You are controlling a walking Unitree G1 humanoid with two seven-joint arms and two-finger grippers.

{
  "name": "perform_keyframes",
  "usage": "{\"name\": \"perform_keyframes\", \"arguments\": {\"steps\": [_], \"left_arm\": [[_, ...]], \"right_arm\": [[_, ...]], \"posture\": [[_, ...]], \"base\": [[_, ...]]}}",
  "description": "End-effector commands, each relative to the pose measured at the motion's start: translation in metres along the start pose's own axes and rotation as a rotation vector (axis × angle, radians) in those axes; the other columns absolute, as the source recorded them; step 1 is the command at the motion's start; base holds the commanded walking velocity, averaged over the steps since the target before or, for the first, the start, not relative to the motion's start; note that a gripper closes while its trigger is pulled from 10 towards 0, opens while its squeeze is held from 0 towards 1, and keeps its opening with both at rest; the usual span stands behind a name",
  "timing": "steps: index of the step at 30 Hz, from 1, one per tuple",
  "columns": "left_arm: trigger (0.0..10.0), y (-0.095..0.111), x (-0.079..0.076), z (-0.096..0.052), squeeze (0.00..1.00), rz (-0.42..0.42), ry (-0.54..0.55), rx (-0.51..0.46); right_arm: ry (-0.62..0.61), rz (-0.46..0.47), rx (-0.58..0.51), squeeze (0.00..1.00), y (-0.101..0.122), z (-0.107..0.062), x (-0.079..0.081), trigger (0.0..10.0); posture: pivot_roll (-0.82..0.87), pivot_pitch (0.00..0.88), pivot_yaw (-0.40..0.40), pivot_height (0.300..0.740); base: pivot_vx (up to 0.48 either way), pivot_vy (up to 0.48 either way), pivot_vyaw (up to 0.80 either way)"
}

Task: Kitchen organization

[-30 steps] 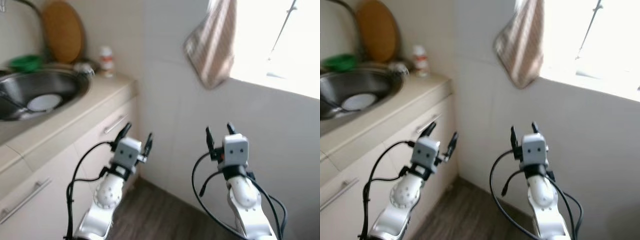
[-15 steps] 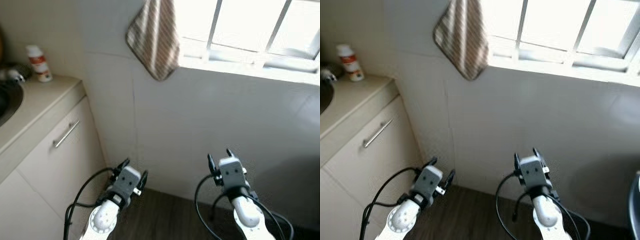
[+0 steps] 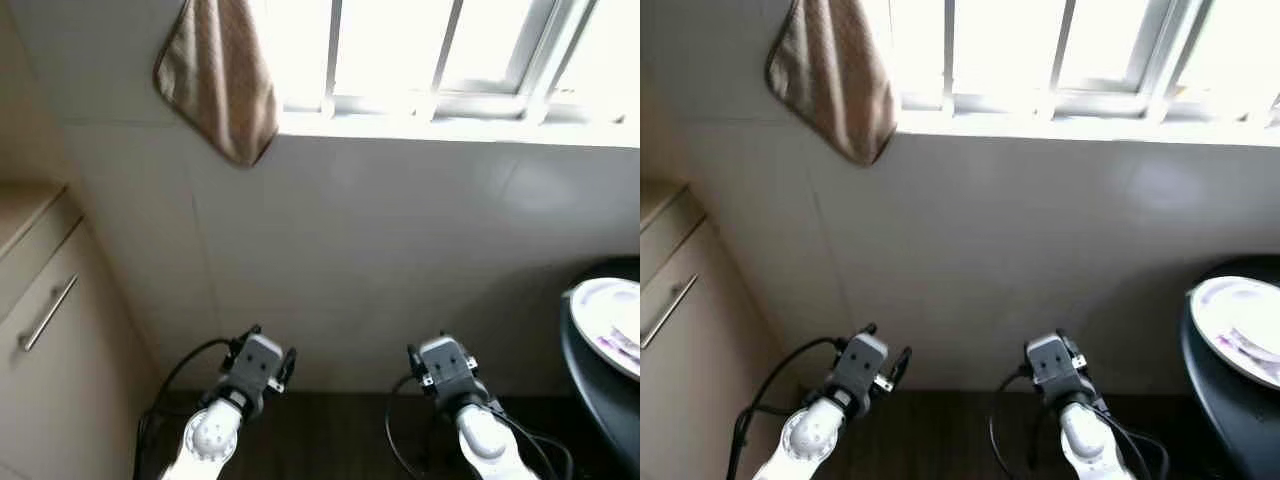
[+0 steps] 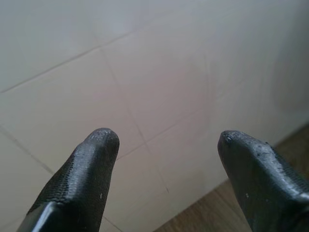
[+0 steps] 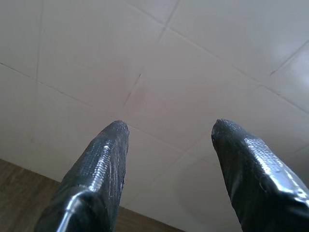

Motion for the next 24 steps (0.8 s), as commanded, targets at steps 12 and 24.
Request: {"name": "perform_keyframes", "arguments": {"steps": [12,24], "left_arm": [[10.0,0.0022,-0.0033,0.0056,0.00,-0.024,0.007,0.001],[10.0,0.0015,-0.0030,0.0078,0.00,-0.027,0.010,0.003]], "right_arm": [[0.023,-0.049,0.048,0.00,-0.0098,0.0012,-0.0037,10.0],[0.023,-0.061,0.037,0.00,-0.0081,0.0030,-0.0029,10.0]], "posture": [[0.05,0.000,-0.024,0.740],[0.05,0.000,-0.023,0.740]], "base": [[0.000,0.000,-0.12],[0.000,-0.156,0.00]]}}
Point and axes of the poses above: a point about 5 cm out from each wrist's last joint towards the gripper, its own z axis pointing out of the wrist towards the gripper, its own y axis along the axis of the wrist's last joint, x = y × z, the point moved 5 cm from there along z, pointing out of the wrist towards the gripper, and after that the axes turned 14 degrees about z, right-handed, at the moved point
